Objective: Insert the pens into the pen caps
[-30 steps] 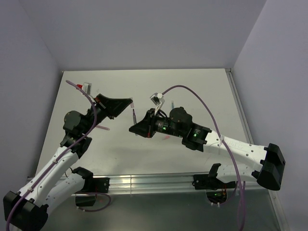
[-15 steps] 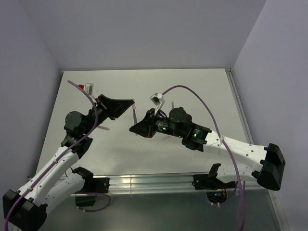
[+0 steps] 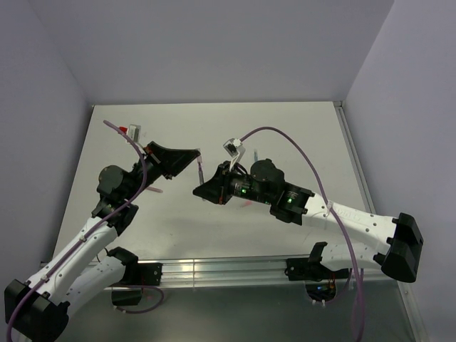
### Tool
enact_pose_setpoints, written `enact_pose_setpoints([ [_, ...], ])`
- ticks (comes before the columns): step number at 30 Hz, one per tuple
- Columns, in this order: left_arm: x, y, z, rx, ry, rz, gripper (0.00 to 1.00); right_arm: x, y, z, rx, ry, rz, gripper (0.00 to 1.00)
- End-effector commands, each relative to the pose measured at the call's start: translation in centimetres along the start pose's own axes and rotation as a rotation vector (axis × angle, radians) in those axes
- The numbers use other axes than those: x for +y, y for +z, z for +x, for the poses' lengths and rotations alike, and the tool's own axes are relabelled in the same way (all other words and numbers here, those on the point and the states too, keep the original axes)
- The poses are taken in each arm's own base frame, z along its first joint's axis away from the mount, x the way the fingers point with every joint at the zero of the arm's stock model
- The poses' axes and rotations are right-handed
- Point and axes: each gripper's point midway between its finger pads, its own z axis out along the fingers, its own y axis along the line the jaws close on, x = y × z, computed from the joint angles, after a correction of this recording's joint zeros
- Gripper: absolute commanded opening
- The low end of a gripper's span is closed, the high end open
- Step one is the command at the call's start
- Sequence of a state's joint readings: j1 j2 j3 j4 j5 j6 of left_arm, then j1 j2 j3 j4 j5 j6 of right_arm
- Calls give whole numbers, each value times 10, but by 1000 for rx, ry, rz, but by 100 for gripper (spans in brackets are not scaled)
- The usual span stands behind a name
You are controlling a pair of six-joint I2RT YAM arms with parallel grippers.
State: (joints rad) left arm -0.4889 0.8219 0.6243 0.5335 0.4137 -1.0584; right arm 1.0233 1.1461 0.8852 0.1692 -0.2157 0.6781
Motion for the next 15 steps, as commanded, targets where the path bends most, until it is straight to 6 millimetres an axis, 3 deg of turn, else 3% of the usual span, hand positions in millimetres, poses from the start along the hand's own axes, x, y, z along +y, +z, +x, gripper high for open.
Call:
enact_pose_setpoints([
  [1, -8, -1, -1, -8, 32, 39, 0, 25, -8, -31, -88, -38, -47, 0],
  [15, -16, 2, 11, 51, 29, 85, 0, 16, -11, -33, -98, -61, 2, 0],
])
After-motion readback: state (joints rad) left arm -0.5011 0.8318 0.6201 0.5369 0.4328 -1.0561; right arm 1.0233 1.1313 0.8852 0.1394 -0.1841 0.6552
